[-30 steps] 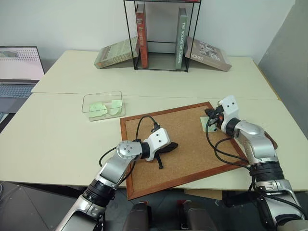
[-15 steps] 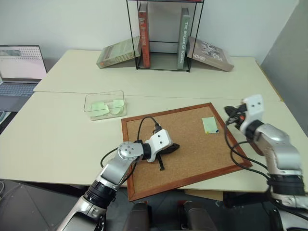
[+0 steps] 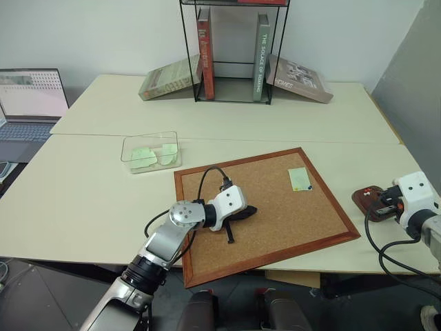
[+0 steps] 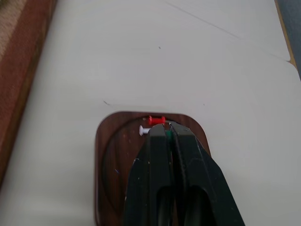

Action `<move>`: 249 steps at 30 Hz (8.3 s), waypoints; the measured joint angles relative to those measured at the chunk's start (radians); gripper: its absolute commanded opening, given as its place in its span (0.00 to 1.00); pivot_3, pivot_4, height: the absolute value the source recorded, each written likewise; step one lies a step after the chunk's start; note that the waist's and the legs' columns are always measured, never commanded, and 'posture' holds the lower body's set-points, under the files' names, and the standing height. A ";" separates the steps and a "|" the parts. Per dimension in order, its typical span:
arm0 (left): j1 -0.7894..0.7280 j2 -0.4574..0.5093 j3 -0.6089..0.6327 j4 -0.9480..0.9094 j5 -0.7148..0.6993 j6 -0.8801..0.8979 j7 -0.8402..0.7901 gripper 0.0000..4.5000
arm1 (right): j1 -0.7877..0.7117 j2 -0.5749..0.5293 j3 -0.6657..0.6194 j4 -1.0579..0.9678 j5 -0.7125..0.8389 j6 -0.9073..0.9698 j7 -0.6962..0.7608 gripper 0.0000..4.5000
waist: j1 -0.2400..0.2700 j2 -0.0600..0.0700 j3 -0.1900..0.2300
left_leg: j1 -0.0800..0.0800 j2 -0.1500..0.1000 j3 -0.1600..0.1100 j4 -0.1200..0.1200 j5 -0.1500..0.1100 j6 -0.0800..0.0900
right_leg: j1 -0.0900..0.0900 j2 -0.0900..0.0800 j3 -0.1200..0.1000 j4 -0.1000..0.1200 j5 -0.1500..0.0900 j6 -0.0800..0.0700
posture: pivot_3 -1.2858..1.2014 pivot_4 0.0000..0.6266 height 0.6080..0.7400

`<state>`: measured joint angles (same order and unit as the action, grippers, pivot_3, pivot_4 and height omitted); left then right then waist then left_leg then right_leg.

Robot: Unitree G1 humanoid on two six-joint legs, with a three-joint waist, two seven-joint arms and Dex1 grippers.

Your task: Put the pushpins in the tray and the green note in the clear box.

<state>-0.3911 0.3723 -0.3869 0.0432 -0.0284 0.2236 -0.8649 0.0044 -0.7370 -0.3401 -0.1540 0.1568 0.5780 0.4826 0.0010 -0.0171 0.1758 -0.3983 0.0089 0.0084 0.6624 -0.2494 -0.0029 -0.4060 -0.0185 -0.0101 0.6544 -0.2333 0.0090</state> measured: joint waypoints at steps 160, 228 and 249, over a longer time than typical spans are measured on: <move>-0.024 0.039 -0.018 0.044 0.049 -0.106 -0.021 0.00 | -0.126 0.289 0.264 0.013 0.108 -0.276 0.070 0.96 | -0.006 0.002 -0.002 | 0.000 0.003 0.000 -0.002 0.000 0.000 | 0.000 0.001 -0.001 -0.006 -0.001 -0.001 | 0.52 0.24 1.00; -0.169 0.008 0.171 -0.030 -0.096 0.041 0.045 0.85 | -0.268 0.292 0.325 -0.126 0.105 -0.195 0.084 0.00 | -0.001 -0.004 0.004 | -0.004 0.001 -0.001 -0.003 0.000 0.000 | -0.002 0.000 -0.001 -0.007 0.001 0.003 | 0.52 0.24 1.00; -0.495 -0.117 0.040 0.627 0.129 -0.540 -0.024 0.85 | -0.304 0.286 0.349 -0.270 0.192 0.037 0.079 0.00 | -0.002 -0.004 0.004 | -0.008 0.000 -0.001 -0.002 0.000 0.001 | -0.005 0.004 -0.001 -0.007 0.002 0.004 | 0.52 0.24 1.00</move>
<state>-0.8862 0.2549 -0.3471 0.6701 0.1008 -0.3168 -0.8886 -0.2992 -0.4507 0.0094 -0.4238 0.3490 0.6149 0.5614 -0.0007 -0.0212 0.1797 -0.4062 0.0089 0.0078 0.6602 -0.2498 -0.0023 -0.4106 -0.0145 -0.0114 0.6471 -0.2317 0.0129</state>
